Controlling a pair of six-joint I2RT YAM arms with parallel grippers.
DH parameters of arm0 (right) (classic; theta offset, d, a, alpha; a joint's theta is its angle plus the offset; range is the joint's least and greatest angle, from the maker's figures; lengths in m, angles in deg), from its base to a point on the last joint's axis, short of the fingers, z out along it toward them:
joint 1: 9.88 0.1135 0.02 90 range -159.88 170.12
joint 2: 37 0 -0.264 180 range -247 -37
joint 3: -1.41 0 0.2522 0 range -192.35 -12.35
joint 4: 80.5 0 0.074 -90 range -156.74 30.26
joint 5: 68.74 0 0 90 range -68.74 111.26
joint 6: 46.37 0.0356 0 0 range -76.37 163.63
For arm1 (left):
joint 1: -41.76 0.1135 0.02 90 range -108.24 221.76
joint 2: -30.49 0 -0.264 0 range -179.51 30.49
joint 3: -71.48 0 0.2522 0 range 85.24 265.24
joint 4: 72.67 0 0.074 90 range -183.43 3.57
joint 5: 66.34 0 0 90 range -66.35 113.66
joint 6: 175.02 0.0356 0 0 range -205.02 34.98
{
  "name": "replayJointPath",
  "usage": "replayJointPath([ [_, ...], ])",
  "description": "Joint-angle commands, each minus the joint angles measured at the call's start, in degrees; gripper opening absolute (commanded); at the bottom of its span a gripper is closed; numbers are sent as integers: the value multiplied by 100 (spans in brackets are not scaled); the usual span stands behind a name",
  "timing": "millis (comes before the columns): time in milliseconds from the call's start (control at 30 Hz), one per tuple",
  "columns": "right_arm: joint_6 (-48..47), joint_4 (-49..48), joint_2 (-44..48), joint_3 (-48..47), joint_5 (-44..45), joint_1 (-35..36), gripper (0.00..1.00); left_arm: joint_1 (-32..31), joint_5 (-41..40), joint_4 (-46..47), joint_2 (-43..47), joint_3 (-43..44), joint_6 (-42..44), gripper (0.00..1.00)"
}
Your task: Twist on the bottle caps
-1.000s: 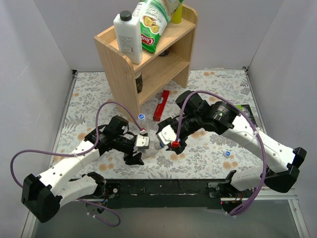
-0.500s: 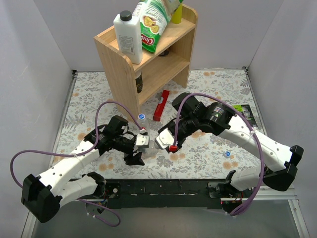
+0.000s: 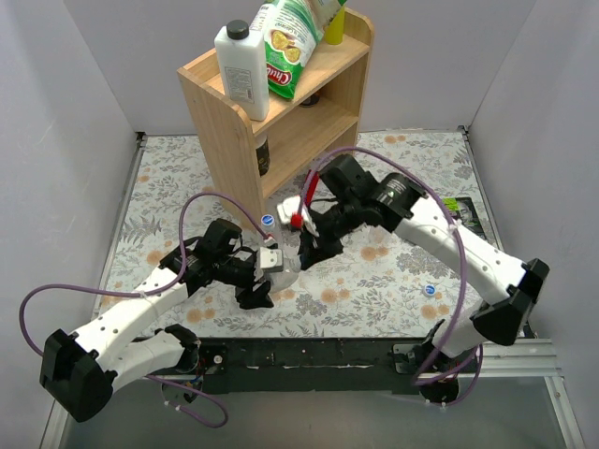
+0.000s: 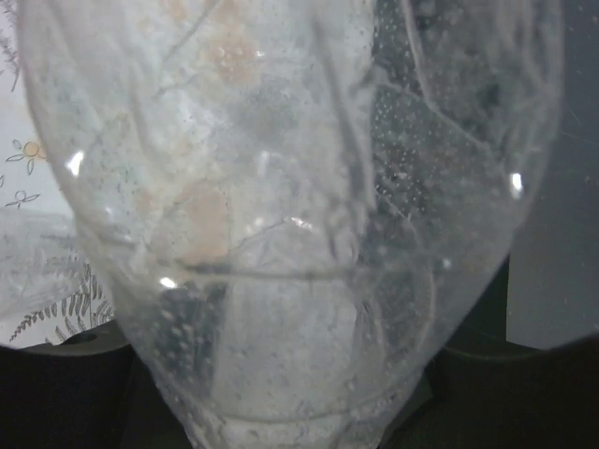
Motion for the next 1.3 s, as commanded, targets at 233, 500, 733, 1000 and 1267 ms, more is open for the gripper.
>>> replayJointPath([
  [233, 3310, -987, -811, -862, -1608, -1090, 54, -9, -134, 1324, 283, -9, -1666, 0],
  [500, 3631, -4467, 1273, 1834, -2792, -1603, 81, 43, 147, 1403, 1232, -414, -1604, 0],
  [733, 5177, -6928, 1370, 2775, -3103, -1585, 82, 43, 578, 1007, 969, -10, -1719, 0],
  [1000, 6452, -8537, 1107, 3128, -3156, -1541, 79, 43, 692, 989, 609, 289, -1552, 0],
  [1267, 6919, -8969, 904, 3093, -3200, -1462, 67, 43, 754, 1183, 363, 395, -1543, 0],
])
